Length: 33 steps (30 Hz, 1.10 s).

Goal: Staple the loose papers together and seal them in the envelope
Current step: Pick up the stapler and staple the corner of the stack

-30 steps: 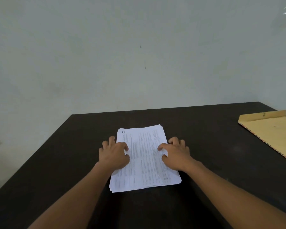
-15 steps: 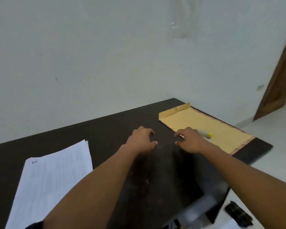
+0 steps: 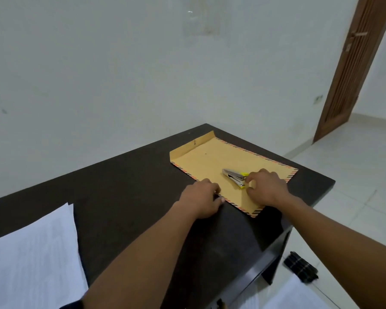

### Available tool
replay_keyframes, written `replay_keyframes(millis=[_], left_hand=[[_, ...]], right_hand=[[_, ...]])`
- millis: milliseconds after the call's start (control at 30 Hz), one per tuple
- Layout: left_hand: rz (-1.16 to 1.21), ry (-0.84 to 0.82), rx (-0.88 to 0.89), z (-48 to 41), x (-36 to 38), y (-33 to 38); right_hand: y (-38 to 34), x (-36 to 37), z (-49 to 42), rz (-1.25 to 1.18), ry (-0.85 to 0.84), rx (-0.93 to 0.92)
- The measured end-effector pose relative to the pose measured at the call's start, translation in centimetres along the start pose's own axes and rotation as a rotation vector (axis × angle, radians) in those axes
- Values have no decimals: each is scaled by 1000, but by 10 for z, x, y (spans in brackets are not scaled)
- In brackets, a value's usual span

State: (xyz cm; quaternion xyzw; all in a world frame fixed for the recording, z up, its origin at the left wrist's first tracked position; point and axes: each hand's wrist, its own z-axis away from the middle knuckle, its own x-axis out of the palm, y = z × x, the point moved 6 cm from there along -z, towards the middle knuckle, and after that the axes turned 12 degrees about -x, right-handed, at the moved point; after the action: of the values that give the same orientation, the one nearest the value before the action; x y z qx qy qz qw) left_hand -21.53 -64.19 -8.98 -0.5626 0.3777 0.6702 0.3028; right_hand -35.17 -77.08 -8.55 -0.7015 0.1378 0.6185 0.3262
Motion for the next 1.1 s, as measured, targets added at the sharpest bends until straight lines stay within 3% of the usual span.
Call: replay_keyframes(millis=[500,900,1100], left_hand=[[61,-19,-388,118,-29,-213],[152,42,-428,148,-33,-245],[222,226,-468,172,-68,-268]], right_hand=[[-226,64,10,3,-170,-342],[-265,68,16,-13,-280,-347],[-293,45,-7,-263,-301,-252]])
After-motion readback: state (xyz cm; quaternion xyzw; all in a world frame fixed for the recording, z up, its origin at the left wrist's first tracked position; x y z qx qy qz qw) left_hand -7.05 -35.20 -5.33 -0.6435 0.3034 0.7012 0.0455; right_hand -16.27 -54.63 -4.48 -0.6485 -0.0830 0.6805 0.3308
